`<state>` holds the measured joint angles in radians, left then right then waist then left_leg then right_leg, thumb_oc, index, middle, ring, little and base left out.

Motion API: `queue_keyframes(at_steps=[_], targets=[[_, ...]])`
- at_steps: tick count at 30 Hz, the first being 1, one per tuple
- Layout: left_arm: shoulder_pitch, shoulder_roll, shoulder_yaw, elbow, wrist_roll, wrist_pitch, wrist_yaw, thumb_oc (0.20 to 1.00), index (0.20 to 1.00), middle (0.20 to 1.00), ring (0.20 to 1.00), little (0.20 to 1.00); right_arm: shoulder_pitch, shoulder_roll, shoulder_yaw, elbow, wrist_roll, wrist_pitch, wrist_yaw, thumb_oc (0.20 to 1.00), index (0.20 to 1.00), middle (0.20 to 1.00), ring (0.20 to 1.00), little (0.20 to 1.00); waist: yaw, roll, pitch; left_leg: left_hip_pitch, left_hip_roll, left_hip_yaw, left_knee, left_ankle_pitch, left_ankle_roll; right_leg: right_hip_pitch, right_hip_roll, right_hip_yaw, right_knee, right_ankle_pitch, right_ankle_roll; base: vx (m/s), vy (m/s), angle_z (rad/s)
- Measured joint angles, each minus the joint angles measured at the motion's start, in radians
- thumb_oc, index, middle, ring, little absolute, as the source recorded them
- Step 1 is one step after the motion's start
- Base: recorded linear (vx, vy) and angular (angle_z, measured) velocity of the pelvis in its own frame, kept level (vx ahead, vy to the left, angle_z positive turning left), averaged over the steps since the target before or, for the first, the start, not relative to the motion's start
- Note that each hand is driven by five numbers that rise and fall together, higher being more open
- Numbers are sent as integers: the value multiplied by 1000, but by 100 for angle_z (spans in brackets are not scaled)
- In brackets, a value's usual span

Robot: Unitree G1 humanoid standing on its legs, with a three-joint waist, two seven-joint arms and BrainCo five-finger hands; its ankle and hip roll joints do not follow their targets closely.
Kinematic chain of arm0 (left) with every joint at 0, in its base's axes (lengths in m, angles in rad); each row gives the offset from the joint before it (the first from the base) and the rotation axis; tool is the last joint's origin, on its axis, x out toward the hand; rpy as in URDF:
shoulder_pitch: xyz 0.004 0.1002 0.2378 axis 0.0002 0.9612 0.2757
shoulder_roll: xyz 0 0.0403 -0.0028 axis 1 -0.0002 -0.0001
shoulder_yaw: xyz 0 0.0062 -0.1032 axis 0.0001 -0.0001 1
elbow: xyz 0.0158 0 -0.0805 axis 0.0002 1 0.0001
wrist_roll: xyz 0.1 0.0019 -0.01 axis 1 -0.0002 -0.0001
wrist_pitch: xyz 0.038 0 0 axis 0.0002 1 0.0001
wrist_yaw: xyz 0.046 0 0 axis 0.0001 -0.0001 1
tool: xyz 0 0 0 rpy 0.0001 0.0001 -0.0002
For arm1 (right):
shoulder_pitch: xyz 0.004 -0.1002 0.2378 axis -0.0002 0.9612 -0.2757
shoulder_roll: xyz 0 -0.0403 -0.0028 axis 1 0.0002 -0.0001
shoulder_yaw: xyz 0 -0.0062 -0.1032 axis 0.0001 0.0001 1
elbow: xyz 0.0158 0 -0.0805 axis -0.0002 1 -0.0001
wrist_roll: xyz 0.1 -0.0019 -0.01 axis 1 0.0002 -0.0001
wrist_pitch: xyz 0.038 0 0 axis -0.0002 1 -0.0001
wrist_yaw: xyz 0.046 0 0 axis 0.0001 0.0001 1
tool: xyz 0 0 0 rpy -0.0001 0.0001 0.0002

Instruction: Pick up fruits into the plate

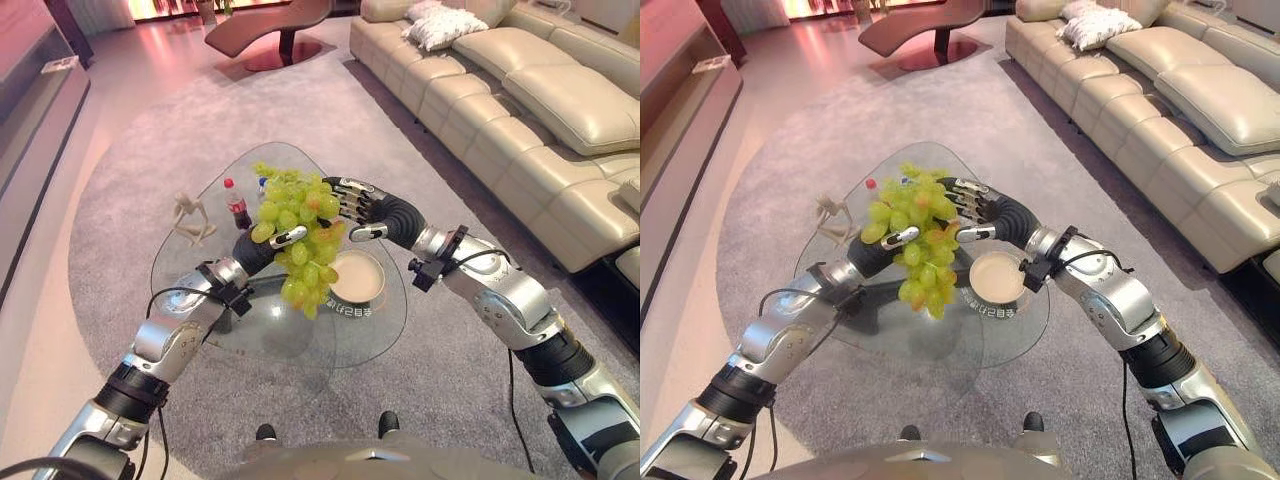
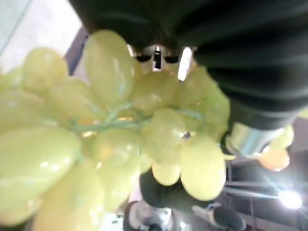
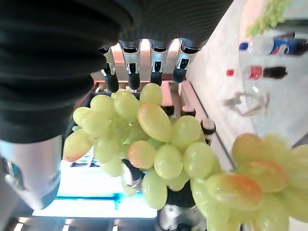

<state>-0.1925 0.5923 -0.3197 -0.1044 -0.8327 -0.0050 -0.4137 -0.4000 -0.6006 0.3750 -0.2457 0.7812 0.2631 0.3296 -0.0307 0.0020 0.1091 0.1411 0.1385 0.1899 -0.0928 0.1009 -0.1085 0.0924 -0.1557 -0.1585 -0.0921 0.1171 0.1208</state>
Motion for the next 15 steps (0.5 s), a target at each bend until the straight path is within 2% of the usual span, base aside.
queue_keyframes(at_steps=[9, 15], targets=[[-2, 0, -23, -7, 10, -109, 119, 200, 200, 200, 200, 200, 3, 51, -4, 0, 78, 2, -22, 1000, 1000, 1000, 1000, 1000, 2, -1, -27, -7, 0, -5, -1, -2, 3, -3, -1, -2, 0, 0, 0, 4, 0, 0], [-2, -12, -23, -30, 45, -136, 180, 200, 200, 200, 200, 200, 24, 93, -14, 3, 89, -24, -44, 1000, 1000, 1000, 1000, 1000, 6, -1, -27, -9, -1, -10, -1, -1, 3, -2, -1, -7, 0, -1, 1, 0, 1, 1]])
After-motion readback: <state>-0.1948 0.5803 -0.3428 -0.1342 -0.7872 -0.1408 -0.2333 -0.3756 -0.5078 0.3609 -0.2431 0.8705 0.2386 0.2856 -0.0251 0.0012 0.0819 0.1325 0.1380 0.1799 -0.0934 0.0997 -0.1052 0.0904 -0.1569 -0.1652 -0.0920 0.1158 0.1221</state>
